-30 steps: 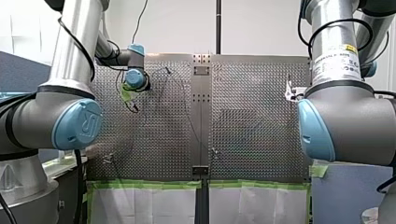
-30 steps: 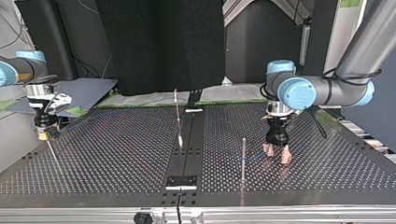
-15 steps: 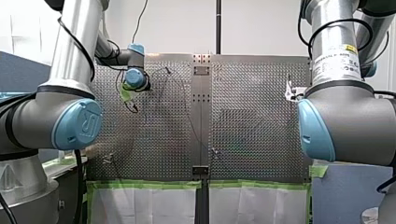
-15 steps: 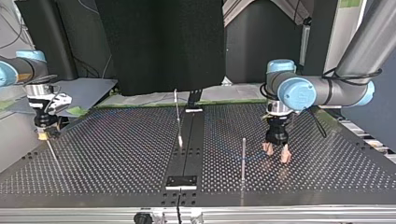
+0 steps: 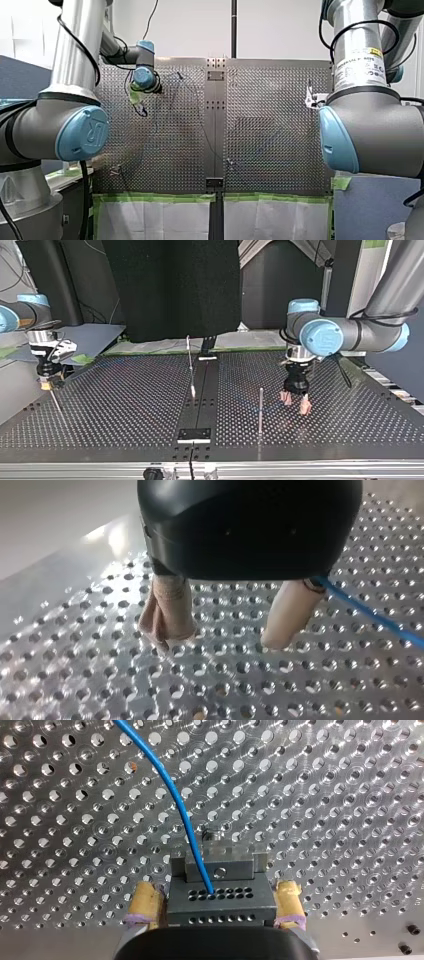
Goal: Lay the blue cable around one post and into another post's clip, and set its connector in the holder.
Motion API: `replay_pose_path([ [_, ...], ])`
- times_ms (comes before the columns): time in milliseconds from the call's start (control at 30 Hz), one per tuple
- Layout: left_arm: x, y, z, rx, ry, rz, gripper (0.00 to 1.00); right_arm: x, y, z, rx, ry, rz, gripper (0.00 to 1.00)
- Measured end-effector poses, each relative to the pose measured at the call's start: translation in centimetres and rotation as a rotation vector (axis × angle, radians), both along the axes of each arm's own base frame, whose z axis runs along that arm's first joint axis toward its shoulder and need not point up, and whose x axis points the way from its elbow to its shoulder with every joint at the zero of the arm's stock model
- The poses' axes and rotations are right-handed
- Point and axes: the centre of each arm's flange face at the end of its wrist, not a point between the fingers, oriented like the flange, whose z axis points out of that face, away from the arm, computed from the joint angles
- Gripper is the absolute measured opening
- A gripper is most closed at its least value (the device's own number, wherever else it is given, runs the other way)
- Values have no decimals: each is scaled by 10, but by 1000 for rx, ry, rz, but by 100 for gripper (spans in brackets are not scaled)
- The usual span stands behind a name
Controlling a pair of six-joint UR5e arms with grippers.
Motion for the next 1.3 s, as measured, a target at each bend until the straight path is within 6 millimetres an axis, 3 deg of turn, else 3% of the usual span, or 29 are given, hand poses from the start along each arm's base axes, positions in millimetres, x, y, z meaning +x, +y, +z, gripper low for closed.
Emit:
replay_pose_path([
  [367,-18,-10,2,91,74,-27,100,0,0,0,0,0,0,100],
  [700,-22,-22,7,38,71,-110,100,0,0,0,0,0,0,100],
  [967,-27,-23,17,4,48,-122,100,0,0,0,0,0,0,100],
  [1300,-50,-16,38,53,31,-64,100,0,0,0,0,0,0,100],
])
